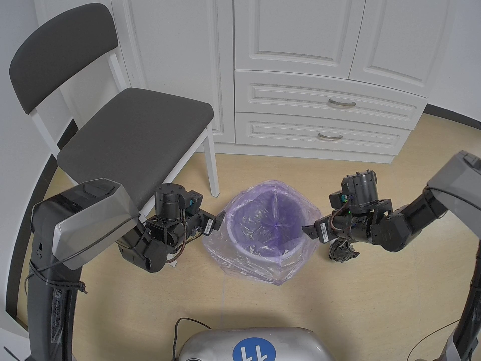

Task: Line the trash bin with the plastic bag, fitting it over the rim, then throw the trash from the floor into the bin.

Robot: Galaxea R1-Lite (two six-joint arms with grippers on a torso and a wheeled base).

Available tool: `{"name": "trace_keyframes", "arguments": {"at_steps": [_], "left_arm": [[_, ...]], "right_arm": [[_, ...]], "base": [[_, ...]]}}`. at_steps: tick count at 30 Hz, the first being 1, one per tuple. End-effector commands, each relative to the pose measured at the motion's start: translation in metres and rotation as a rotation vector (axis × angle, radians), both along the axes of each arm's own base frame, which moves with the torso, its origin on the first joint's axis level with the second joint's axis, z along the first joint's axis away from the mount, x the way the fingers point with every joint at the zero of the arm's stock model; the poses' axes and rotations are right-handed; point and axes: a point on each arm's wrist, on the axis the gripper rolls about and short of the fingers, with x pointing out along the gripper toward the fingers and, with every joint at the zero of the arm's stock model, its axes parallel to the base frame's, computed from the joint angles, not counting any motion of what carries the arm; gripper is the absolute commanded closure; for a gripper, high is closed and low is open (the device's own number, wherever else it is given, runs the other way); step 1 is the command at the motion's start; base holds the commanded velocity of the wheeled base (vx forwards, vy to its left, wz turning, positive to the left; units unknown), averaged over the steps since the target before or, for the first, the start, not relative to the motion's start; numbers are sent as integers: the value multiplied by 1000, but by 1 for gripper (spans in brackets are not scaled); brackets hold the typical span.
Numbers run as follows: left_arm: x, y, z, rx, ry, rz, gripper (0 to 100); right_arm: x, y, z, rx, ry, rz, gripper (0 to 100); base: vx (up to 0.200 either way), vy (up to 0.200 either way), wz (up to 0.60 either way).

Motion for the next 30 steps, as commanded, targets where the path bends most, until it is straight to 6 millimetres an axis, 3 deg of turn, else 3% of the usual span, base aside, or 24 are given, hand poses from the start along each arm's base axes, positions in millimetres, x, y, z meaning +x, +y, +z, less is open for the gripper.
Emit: {"name": "trace_keyframes", "arguments": {"at_steps": [1, 4, 8, 21, 30], "left_arm": [[9, -12, 1, -40, 7, 2, 0], [18, -17, 1, -26, 46, -1, 0], [31, -22, -3, -28, 45, 1, 0], [44, -50, -18, -27, 30, -38, 0], [59, -57, -24, -10, 12, 9, 0]], "right_arm": [[53, -16, -59, 74, 14, -85, 0], [74, -14, -77, 114, 5, -129, 0], [94, -20, -73, 166, -37, -179, 0], [104, -32, -68, 199, -64, -220, 0], [107, -38, -60, 208, -86, -234, 0]], "base": [[0, 0, 0], [0, 0, 0], [0, 0, 0], [0, 0, 0], [0, 0, 0]]}}
